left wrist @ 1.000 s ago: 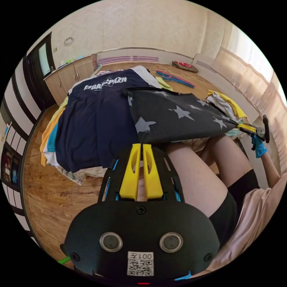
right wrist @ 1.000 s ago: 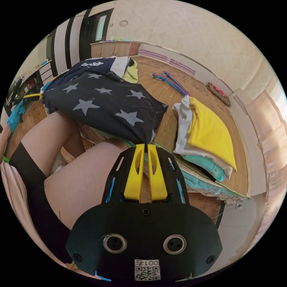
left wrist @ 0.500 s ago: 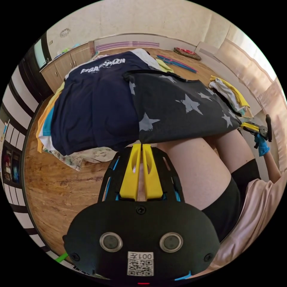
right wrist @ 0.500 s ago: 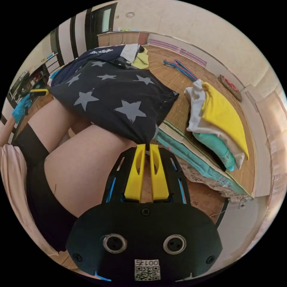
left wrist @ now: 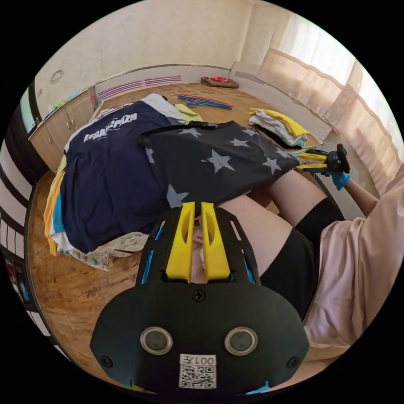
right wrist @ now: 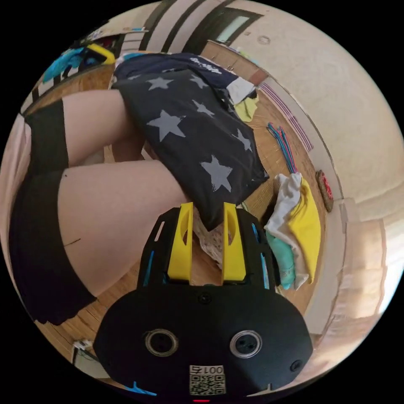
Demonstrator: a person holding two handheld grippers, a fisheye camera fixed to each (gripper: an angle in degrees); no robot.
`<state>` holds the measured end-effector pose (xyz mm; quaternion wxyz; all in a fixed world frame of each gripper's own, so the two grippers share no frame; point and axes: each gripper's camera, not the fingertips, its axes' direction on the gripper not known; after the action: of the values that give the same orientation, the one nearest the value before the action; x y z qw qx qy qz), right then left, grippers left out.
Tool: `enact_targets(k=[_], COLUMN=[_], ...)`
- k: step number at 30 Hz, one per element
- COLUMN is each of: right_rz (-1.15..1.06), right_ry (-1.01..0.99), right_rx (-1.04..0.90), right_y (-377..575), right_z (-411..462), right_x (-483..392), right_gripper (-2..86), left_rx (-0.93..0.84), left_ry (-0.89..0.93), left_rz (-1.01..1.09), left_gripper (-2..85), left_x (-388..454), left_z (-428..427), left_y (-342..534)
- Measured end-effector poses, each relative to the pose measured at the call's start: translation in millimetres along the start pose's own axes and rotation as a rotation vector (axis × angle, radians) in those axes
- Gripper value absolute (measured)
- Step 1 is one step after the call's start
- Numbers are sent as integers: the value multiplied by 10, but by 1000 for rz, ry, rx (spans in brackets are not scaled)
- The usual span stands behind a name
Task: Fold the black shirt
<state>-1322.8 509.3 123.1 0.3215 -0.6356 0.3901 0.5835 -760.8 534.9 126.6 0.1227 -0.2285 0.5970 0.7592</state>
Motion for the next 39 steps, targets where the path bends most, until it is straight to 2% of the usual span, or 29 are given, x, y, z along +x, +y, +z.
enact_targets(k=[9, 14, 19, 30, 35, 39], right_rz=[-220, -32, 183, 358, 459, 504], right_ry=[186, 212, 182, 176, 171, 164], right_rx=[-122, -118, -93, -29, -3, -2], right_y=[-186, -237, -265, -247, -148, -43], right_z=[317, 324, 111, -170, -218, -241], right_x=[-404, -333, -85, 271, 294, 287], right_gripper=[72, 41, 35, 34, 34, 35], left_rx=[-218, -141, -177, -279, -235, -168], left_ry=[-117, -197, -221, -404, -531, -571], left_rz=[181, 195, 302, 615, 574, 442], left_gripper=[28, 39, 70, 84, 65, 27], left_x=[405, 607, 844, 1400, 1566, 1578], left_z=[404, 500, 685, 1081, 1193, 1125], left_y=[-179, -130, -104, -109, -31, 16])
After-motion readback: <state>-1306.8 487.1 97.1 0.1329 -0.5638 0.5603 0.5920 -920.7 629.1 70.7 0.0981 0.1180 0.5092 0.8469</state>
